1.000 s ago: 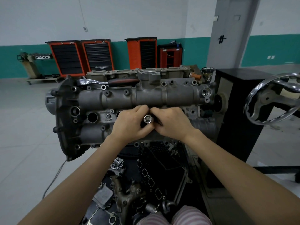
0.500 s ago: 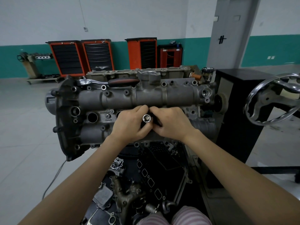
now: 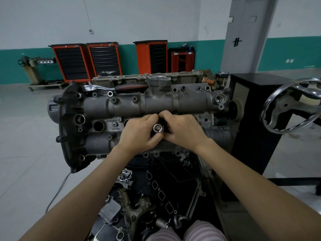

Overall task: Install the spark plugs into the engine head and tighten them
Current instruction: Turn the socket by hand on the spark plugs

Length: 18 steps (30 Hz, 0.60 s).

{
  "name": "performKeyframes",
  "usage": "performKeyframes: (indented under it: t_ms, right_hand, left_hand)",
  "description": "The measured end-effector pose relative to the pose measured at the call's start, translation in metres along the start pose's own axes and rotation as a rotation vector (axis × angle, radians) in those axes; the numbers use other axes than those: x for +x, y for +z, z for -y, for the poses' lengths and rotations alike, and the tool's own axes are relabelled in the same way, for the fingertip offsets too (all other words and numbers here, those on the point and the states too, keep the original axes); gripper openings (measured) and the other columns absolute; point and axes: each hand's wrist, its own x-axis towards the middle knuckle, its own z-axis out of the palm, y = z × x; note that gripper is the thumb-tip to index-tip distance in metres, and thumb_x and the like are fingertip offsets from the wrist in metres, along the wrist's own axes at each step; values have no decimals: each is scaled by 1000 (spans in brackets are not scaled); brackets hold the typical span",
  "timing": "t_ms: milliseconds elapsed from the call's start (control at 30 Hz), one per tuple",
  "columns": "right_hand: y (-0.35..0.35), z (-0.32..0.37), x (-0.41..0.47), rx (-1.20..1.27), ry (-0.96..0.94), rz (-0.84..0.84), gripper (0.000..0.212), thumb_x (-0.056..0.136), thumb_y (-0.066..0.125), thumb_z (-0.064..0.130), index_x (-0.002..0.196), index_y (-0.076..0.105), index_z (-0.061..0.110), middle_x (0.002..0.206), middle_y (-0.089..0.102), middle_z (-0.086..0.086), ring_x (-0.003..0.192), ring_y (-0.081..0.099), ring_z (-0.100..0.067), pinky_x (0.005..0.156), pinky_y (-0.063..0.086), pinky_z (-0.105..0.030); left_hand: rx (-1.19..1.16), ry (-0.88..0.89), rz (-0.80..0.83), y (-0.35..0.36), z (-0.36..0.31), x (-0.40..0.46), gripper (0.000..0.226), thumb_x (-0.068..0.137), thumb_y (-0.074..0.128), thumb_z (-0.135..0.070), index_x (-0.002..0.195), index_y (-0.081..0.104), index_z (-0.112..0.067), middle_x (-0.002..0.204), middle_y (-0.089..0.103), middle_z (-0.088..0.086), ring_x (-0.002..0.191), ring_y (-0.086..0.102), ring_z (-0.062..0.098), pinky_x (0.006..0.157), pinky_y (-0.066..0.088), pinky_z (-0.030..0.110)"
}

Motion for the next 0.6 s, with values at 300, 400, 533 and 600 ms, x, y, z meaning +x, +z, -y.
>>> performKeyframes:
  t_ms: [300, 400, 533, 600]
  right_hand:
    - [2, -2, -1, 25, 9, 28, 36, 70, 71, 16, 103, 62, 4, 66, 65, -4, 60, 63, -30, 44, 46, -34]
    - [1, -3, -1, 26, -15, 35, 24, 70, 69, 13, 91, 63, 3, 65, 64, -6, 59, 61, -31, 43, 45, -35]
    - [1, -3, -1, 12, -18, 4, 15, 67, 71, 5, 78, 62, 0, 56, 60, -9, 50, 58, -32, 37, 41, -32]
    - [1, -2, -2, 11, -5, -24, 20, 64, 76, 4, 73, 58, 0, 52, 58, -8, 45, 56, -30, 37, 36, -27]
  left_hand:
    - [-25, 20, 1, -2, -2, 0, 35, 80, 41, -28, 74, 56, 3, 64, 57, 13, 46, 52, 34, 40, 38, 32]
    - [-31, 23, -4, -3, -3, 1, 33, 80, 41, -28, 71, 53, 2, 62, 55, 12, 44, 50, 34, 41, 35, 31]
    - [-36, 5, -5, -3, -2, 1, 32, 78, 42, -29, 69, 50, 1, 62, 54, 11, 43, 49, 32, 40, 34, 31]
    - [-15, 9, -4, -2, -2, 1, 30, 76, 43, -29, 67, 49, -1, 59, 52, 9, 41, 48, 32, 39, 34, 30]
